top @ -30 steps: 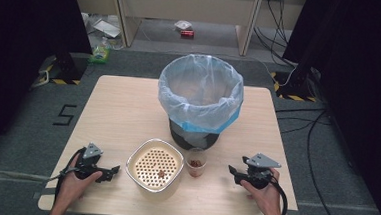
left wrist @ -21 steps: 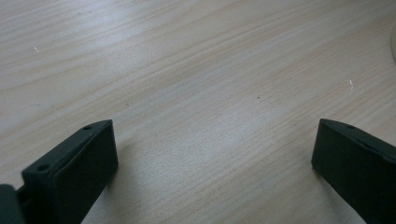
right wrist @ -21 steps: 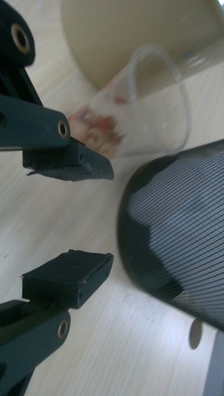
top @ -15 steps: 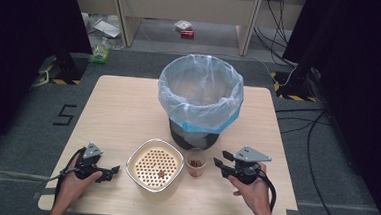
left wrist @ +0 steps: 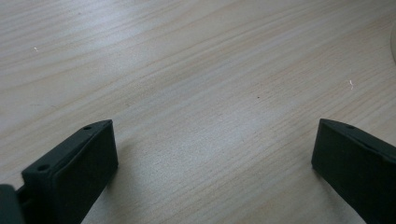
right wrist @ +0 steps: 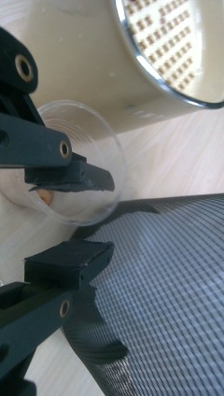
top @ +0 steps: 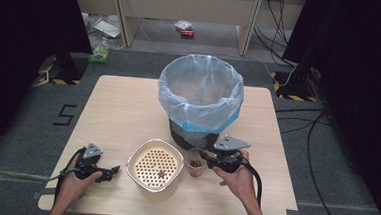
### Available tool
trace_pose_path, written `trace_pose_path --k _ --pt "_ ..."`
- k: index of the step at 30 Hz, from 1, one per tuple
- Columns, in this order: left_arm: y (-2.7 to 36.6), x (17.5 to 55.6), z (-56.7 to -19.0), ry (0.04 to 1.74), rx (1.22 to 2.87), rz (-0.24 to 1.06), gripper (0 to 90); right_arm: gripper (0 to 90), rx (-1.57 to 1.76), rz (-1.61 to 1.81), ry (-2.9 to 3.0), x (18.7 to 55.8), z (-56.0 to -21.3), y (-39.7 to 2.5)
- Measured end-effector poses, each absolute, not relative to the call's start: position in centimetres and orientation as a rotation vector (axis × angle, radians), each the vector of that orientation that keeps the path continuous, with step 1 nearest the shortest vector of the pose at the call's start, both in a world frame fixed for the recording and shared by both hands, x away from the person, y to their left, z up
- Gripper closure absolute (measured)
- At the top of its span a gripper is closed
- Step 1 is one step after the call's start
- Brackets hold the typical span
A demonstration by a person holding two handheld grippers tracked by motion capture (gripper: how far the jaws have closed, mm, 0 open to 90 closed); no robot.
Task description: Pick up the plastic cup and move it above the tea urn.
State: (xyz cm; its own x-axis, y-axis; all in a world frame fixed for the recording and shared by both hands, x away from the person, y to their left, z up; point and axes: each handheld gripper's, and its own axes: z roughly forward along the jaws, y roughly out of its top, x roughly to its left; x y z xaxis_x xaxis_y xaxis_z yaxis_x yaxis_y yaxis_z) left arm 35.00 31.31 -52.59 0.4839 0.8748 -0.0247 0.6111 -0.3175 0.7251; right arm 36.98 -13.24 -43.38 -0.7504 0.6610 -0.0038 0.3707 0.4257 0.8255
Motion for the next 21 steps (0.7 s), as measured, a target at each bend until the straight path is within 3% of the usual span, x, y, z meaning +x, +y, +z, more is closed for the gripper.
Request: trace_pose_path --k 9,21 --pt "31.3 35.0 -52.6 1.222 2.047 0.495 0.0 77.6 0.877 1.159 2.448 36.3 -45.1 -14.4" --pt "31.3 35.0 -52.6 1.222 2.047 0.495 0.0 84.7 0.817 1.132 2.501 34.8 -45.3 -16.1"
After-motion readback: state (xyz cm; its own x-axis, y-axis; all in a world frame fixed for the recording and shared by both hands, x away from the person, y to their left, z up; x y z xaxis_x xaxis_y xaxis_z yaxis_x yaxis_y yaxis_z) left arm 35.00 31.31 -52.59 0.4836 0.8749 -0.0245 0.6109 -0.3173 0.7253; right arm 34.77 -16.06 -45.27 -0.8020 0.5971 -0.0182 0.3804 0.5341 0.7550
